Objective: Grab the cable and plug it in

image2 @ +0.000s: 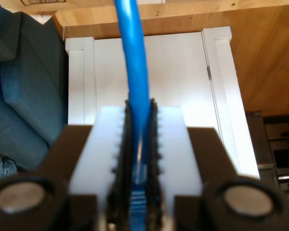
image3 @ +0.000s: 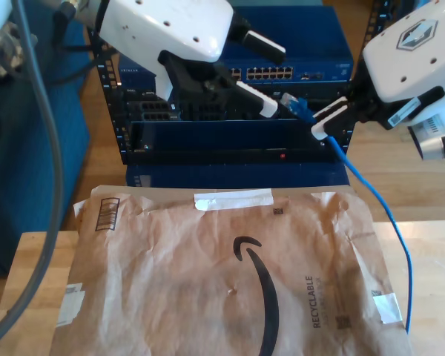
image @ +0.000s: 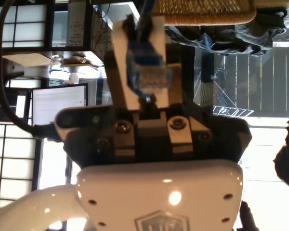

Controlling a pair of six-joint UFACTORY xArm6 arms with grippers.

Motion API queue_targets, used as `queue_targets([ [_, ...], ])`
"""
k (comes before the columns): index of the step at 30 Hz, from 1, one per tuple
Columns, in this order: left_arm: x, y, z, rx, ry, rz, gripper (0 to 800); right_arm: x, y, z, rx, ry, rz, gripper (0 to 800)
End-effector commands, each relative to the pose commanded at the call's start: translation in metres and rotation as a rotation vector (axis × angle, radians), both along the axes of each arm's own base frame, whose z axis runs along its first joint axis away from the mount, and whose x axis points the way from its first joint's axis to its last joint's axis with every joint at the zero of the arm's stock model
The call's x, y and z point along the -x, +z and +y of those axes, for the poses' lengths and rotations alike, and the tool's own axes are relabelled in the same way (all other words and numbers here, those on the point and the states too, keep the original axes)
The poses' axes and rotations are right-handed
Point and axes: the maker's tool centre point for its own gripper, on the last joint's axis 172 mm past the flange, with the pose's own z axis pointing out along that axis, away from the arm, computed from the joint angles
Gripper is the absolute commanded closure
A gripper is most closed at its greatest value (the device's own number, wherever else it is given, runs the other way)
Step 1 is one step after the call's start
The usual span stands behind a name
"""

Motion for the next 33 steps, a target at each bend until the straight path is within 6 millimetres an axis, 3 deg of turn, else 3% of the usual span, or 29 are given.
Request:
queue_targets([
  [7, 0.001, -0.001, -0.001, 0.001, -0.007, 0.005, 32, -0.003, 0.009, 0.001, -0.001, -0.003, -0.020, 790],
  [13, 0.002, -0.003, -0.002, 0.001, -0.009, 0.008, 33, -0.005, 0.033, 0.015, -0.073, 0.004, -0.046, 789],
  [26, 0.006, -0.003, -0.002, 0.000, -0.023, 0.012, 52, -0.009, 0.023, 0.015, -0.075, 0.007, -0.020, 789],
  [33, 0.005, -0.003, -0.001, 0.000, -0.022, 0.009, 110, -0.010, 0.023, 0.015, -0.076, 0.008, -0.019, 788],
])
